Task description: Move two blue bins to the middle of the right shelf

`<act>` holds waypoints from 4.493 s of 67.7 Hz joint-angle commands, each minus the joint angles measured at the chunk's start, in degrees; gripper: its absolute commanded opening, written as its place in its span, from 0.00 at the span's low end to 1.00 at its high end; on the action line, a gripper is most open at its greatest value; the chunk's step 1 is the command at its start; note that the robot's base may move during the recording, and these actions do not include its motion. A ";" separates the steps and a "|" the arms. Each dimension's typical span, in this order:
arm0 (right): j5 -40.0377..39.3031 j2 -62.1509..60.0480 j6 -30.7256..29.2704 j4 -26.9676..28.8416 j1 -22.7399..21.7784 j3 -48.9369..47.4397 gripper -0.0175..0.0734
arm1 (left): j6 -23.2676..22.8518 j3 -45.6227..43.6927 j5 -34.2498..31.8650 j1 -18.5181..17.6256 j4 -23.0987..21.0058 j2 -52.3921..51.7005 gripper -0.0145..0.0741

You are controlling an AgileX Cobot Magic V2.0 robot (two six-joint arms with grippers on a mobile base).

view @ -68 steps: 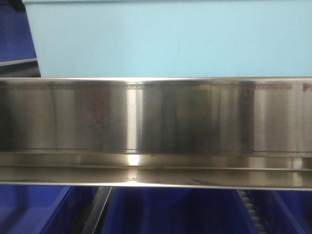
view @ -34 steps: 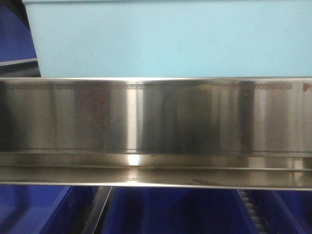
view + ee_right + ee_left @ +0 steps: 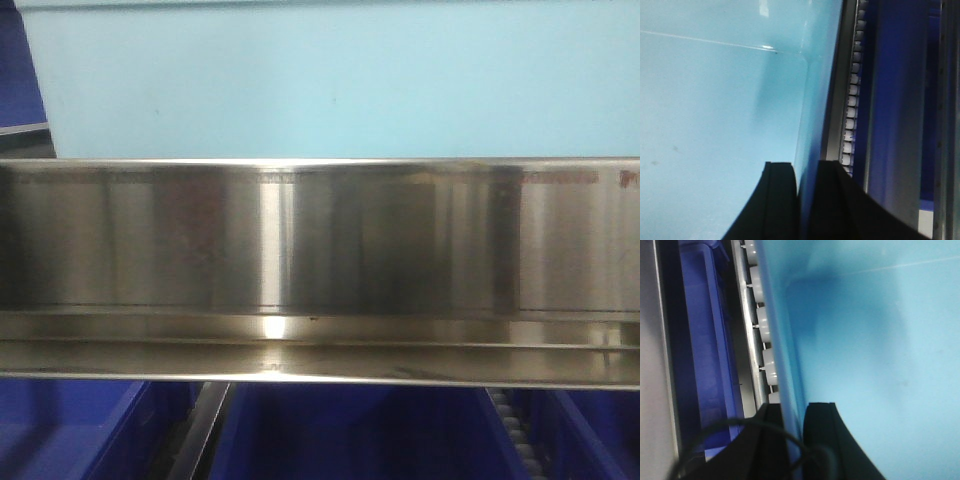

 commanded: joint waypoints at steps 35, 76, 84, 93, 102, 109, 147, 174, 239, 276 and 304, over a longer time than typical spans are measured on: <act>-3.20 -11.16 -0.27 -4.49 0.03 -7.21 0.02 | 0.24 -11.73 -0.22 -1.77 -0.16 -8.17 0.04; -1.97 -11.96 -0.27 -4.73 0.03 -20.63 0.02 | 0.24 -22.56 -3.37 -4.11 -0.10 -10.33 0.04; -1.97 -11.96 -0.27 -4.73 0.03 -20.63 0.02 | 0.24 -22.56 -3.22 -4.11 -0.10 -10.33 0.04; -2.10 -11.96 -0.27 -4.73 0.03 -20.63 0.02 | 0.24 -22.56 -3.77 -4.11 -0.10 -10.33 0.04; -2.10 -11.96 -0.27 -4.73 0.03 -20.63 0.02 | 0.24 -22.56 -3.88 -4.11 -0.10 -10.33 0.04; -2.10 -11.96 -0.27 -4.73 0.03 -20.63 0.02 | 0.24 -22.56 -3.88 -4.11 -0.10 -10.33 0.04; -2.10 -11.96 -0.27 -4.73 0.03 -20.63 0.02 | 0.24 -22.56 -3.99 -4.11 -0.10 -10.33 0.04; -2.10 -11.96 -0.27 -4.73 0.03 -20.63 0.02 | 0.24 -22.56 -3.99 -4.11 -0.10 -10.33 0.04; -3.01 -11.86 -0.27 -4.73 0.03 -20.63 0.02 | 0.24 -22.56 -3.99 -4.11 -0.10 -10.33 0.04; -3.01 -11.86 -0.27 -4.73 0.03 -20.63 0.02 | 0.24 -22.56 -3.99 -4.11 -0.10 -10.33 0.04; -3.01 -11.86 -0.27 -4.73 0.03 -20.63 0.02 | 0.24 -22.56 -3.99 -4.11 -0.10 -10.33 0.04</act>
